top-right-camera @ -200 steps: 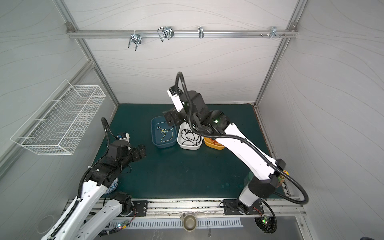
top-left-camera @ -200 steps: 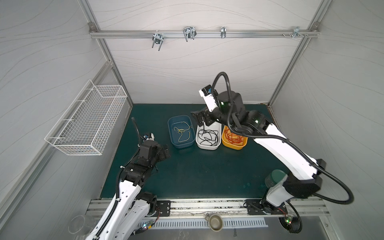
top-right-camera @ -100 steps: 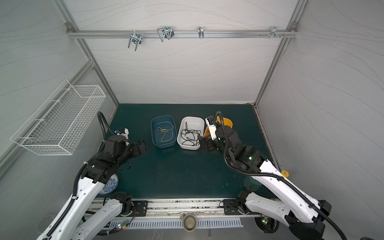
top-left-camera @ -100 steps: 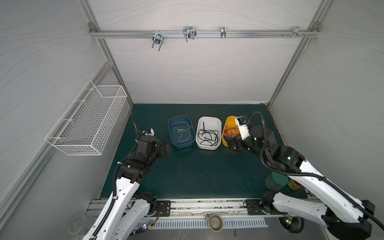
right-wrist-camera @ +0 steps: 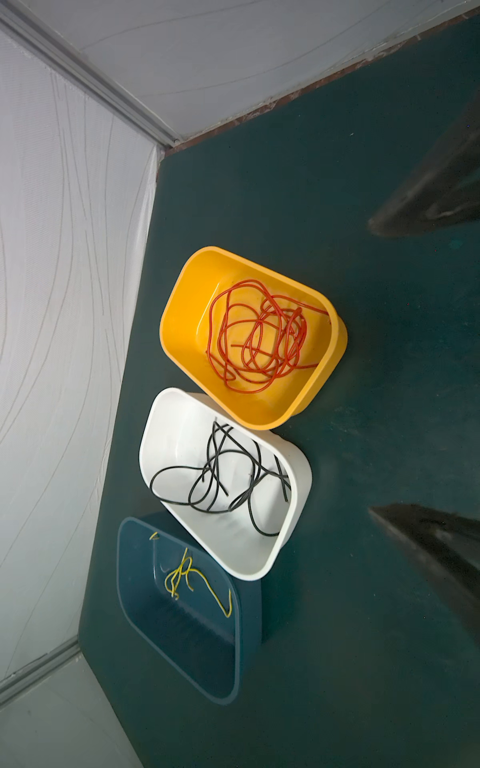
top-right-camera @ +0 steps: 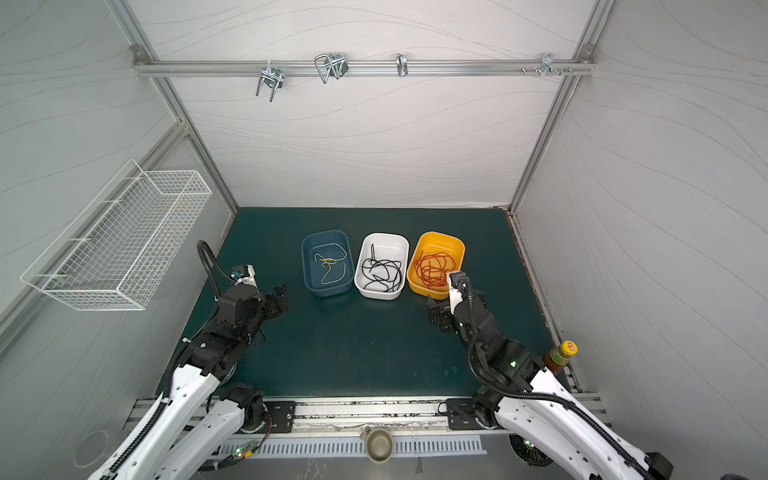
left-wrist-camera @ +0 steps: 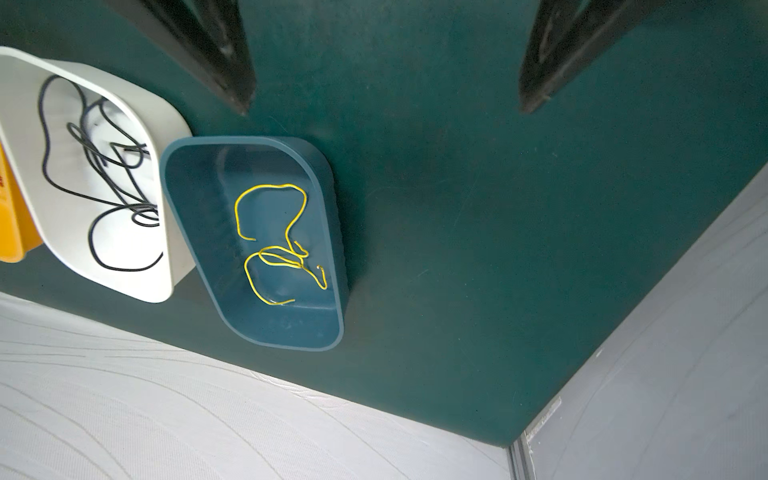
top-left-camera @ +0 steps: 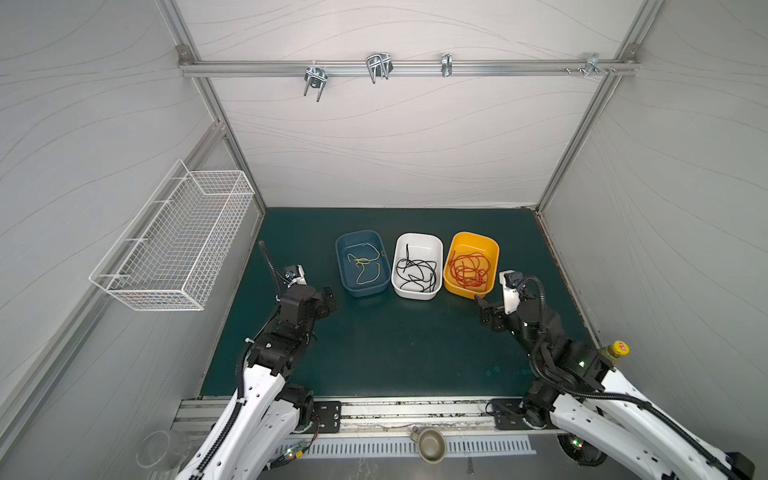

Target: Untangle the cables

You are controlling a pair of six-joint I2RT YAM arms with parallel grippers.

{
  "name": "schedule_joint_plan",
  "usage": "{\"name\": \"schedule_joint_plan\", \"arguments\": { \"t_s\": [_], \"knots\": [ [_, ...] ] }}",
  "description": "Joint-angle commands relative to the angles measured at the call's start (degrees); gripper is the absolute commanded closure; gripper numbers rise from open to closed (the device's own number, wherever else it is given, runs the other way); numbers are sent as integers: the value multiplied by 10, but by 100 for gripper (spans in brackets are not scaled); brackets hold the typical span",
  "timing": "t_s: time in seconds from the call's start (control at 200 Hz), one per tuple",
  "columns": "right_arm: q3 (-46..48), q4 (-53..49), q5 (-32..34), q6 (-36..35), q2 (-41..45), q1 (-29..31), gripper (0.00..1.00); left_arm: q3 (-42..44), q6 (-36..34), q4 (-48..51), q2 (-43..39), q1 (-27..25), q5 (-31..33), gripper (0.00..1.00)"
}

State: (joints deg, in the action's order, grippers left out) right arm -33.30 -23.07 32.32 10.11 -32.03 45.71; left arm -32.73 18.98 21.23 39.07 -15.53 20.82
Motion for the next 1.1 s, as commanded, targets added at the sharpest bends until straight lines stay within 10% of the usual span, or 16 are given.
{"name": "schedule_joint_plan", "arguments": {
  "t_s": [0.0,0.48,0.855,1.095],
  "knots": [
    [0,23,12,15,0,-2,1,5,-46,-112,16,-1,52,0],
    [12,31,-14,18,4,-2,1,36,-221,-370,215,10,72,0],
    [14,38,-23,18,7,-3,1,61,-158,-530,373,90,47,0],
    [17,45,-28,18,11,-3,1,55,-155,-555,419,146,-76,0]
  ]
}}
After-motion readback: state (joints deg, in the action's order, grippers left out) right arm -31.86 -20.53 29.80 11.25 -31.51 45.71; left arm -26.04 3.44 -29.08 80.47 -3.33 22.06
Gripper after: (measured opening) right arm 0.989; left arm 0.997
